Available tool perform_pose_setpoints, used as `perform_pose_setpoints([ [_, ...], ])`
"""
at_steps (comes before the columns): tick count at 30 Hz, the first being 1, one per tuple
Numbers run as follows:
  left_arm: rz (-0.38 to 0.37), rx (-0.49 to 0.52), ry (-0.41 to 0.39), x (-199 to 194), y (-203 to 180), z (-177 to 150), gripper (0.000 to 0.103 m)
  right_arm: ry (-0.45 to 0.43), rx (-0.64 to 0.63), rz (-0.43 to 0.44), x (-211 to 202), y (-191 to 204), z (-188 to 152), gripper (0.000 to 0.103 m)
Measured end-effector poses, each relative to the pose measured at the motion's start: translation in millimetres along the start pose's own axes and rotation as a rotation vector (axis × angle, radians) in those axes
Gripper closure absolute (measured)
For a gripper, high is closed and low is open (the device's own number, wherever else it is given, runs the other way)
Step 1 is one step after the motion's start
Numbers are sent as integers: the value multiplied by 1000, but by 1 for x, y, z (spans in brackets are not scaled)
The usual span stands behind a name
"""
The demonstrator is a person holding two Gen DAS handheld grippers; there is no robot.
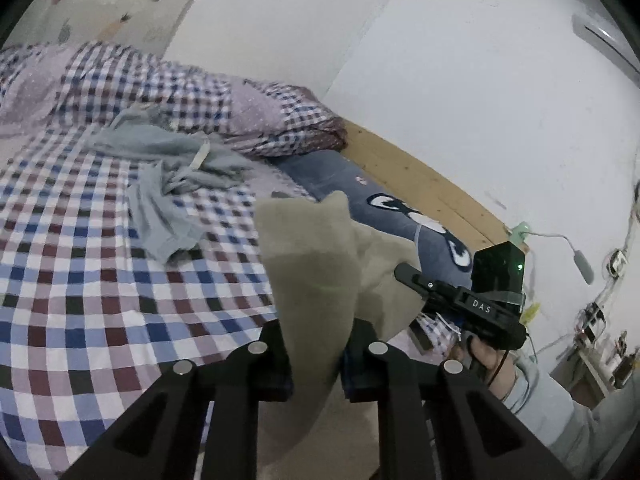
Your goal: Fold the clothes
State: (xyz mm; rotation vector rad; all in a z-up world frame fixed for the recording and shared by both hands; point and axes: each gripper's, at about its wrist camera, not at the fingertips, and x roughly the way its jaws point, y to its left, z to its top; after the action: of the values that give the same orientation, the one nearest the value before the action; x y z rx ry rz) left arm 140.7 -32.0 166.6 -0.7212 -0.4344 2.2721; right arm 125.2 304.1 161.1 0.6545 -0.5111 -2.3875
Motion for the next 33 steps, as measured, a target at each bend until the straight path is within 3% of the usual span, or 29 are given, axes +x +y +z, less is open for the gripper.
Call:
perform_pose_setpoints([
  [6, -20, 148, -14, -18, -74, 26, 88, -121, 0, -9, -72, 23, 10, 85],
  [11, -100, 223, -2, -10, -134, 51, 88, -215, 8, -33, -139, 31, 31, 85],
  [17, -230, 205, 30, 37, -190, 84, 88, -300, -41, -120, -224, 33, 78, 85],
  [22, -287, 229, 63, 92, -221, 111, 88, -347, -85, -212, -273, 14, 124, 85],
  [27, -305, 218, 92, 152, -229, 141, 88, -340, -102, -278, -278, -20, 173, 85],
  [33, -268, 163, 136, 233, -192, 166, 88, -303, -116, -334, -237, -77, 226, 85],
])
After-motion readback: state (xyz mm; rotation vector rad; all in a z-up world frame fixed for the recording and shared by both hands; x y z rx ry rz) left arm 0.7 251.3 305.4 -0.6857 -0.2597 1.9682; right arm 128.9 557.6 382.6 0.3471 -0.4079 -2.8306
